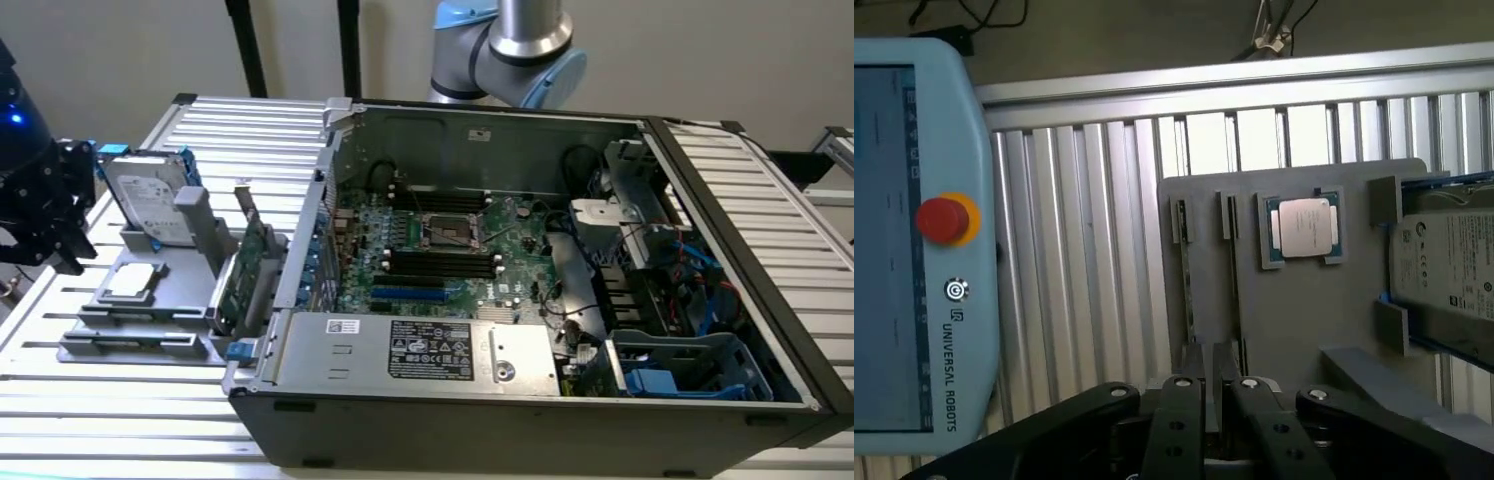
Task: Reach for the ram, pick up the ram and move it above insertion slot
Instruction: 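Pick up the ram and move it above insertion slot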
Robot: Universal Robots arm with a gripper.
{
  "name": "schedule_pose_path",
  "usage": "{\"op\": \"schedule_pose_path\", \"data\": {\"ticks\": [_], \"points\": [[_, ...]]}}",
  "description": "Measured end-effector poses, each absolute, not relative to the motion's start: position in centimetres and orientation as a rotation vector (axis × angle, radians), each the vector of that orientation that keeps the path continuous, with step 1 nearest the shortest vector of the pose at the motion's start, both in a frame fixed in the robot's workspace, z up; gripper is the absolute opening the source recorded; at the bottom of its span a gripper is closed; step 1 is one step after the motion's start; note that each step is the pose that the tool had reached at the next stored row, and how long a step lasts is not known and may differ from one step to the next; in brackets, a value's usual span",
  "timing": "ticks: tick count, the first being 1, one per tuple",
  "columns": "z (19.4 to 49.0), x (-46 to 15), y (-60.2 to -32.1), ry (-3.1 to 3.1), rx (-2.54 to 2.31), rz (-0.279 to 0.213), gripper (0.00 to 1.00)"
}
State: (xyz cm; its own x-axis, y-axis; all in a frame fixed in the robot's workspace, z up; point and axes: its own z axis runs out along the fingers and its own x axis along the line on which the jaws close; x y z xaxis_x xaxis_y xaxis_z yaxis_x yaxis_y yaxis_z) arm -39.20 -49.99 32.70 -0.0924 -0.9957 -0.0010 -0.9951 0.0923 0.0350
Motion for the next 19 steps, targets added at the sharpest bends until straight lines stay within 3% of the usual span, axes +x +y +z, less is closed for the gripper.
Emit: {"op": "schedule_pose_path", "data": {"ticks": [3, 5, 6, 19], "points": [[32.7, -39.2, -50.0, -2.305, 2.101, -0.041, 0.36], [32.4, -39.2, -50.0, -2.305, 2.101, -0.041, 0.36], [32.3, -39.2, -50.0, -2.305, 2.101, -0.041, 0.42], [29.9, -39.2, -50.0, -2.305, 2.101, -0.041, 0.42]]}}
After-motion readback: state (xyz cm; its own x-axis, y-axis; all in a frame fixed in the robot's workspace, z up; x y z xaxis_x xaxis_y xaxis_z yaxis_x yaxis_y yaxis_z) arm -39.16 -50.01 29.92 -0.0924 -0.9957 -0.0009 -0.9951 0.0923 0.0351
